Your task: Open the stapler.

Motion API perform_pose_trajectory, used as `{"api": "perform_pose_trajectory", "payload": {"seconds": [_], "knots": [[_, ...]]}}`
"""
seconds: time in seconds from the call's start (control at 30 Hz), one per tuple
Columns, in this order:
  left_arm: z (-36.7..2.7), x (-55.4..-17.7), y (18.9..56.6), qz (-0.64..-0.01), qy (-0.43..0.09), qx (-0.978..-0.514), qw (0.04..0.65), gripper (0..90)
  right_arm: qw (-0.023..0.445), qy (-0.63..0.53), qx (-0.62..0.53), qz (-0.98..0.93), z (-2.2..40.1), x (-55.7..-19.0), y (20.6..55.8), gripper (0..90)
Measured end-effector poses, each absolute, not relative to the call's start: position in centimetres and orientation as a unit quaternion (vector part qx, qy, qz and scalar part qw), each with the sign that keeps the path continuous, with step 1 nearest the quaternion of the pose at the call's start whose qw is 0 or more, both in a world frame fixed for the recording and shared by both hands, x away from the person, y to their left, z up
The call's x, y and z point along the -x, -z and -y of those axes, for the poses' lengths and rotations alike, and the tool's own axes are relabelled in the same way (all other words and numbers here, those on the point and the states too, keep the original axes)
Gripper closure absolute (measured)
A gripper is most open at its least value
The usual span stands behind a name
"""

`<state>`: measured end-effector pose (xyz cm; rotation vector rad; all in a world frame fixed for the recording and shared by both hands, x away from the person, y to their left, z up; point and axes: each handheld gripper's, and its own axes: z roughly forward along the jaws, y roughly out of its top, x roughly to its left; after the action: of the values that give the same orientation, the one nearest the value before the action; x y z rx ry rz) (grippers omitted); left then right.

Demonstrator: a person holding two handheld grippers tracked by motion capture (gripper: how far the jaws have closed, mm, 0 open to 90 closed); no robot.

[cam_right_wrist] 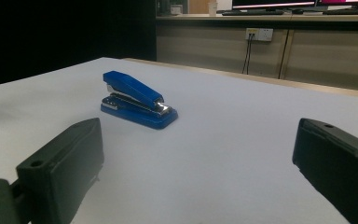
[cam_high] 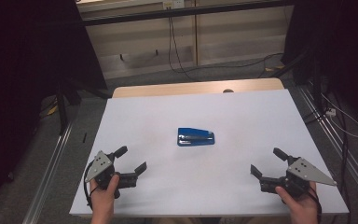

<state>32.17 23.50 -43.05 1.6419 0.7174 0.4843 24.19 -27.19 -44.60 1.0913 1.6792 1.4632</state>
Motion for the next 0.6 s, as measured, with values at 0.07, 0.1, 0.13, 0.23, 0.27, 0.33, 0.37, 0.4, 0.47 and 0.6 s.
{"api": "perform_pose_trajectory", "payload": {"seconds": [0.07,0.1,0.13,0.23,0.27,0.33,0.37,0.4,0.47,0.6], "knots": [[-23.45,-32.19,43.06,-0.307,-0.208,-0.710,0.599,2.3,0.326,-0.555,-0.416,-0.642,27.26,-24.15,44.57,1.2],[-23.25,-32.21,43.05,-0.303,-0.206,-0.712,0.599,2.3,0.326,-0.554,-0.416,-0.643,27.31,-24.16,44.58,1.2],[-23.12,-32.23,43.04,-0.301,-0.205,-0.713,0.599,2.3,0.326,-0.554,-0.417,-0.642,27.35,-24.16,44.58,1.2],[-22.79,-32.35,43.08,-0.298,-0.202,-0.716,0.598,2.3,0.325,-0.554,-0.419,-0.642,27.42,-24.20,44.57,1.3],[-22.71,-32.39,43.08,-0.297,-0.199,-0.718,0.597,2.3,0.325,-0.555,-0.419,-0.641,27.44,-24.19,44.56,1.4],[-22.67,-32.43,43.06,-0.296,-0.198,-0.718,0.598,2.3,0.321,-0.558,-0.423,-0.637,27.41,-24.19,44.49,1.3],[-22.64,-32.46,43.03,-0.296,-0.199,-0.716,0.600,2.3,0.322,-0.557,-0.423,-0.638,27.40,-24.20,44.44,1.3],[-22.59,-32.52,42.91,-0.294,-0.203,-0.717,0.598,2.3,0.323,-0.556,-0.422,-0.639,27.40,-24.22,44.38,1.3],[-22.57,-32.49,42.88,-0.296,-0.204,-0.716,0.598,2.2,0.319,-0.561,-0.425,-0.635,27.31,-24.14,44.22,1.3],[-22.49,-32.54,42.83,-0.296,-0.200,-0.716,0.599,2.1,0.321,-0.557,-0.423,-0.638,27.20,-24.21,44.03,1.3]]}}
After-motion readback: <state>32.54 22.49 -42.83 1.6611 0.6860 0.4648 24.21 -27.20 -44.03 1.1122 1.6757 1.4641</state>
